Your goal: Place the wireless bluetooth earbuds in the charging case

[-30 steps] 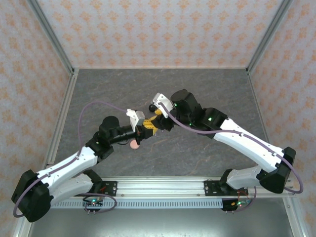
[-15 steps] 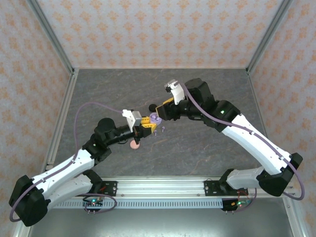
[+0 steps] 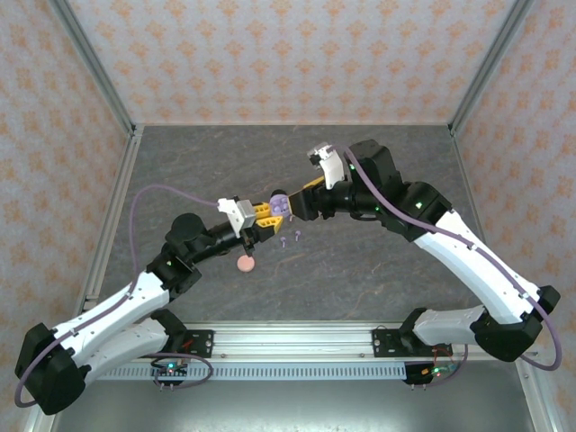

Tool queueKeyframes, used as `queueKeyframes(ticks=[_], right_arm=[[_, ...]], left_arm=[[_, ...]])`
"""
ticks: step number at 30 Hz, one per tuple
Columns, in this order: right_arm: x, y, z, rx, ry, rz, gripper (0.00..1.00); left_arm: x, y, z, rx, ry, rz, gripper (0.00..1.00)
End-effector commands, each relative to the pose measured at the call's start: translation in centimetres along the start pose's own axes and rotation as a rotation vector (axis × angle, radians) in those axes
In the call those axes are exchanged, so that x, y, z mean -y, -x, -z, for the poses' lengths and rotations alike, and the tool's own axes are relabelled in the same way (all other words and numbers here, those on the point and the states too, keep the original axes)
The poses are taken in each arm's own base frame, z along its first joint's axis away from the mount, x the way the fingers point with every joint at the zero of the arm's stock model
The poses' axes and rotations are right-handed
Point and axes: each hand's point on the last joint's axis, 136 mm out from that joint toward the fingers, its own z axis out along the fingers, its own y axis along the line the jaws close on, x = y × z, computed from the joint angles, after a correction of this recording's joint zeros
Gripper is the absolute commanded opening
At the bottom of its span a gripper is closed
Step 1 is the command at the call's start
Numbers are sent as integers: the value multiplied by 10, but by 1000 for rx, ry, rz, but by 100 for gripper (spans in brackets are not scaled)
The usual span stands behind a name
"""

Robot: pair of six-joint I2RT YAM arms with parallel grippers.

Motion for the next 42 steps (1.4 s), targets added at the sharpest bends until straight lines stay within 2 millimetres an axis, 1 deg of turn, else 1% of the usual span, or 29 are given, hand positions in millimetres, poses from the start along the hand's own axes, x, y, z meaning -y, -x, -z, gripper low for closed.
queueKeyframes(ticks=[1,6,9,11,16,22,33,42], right_arm=[[-12,12,9,60,64,2,73],[-16,13,4,88,151,-33,91],[-20,10,-1,81,207,-55,96],[-23,8,-6,71,240,-66,98],[-36,5,-12,41,342,-68,98],[-51,8,-8,47,435,-47,95],[-58,11,2,69,460,-4,93],[-64,14,16,90,471,20,94]], left_arm=[[6,32,3,77,-22,-56,0],[11,39,4,99,-44,-50,0],[12,41,4,103,-53,-43,0],[14,43,4,108,-62,-39,0],[17,46,1,105,-83,-26,0],[19,45,-1,99,-90,-25,0],[18,41,-3,84,-85,-21,0],[17,38,-4,72,-82,-18,0]])
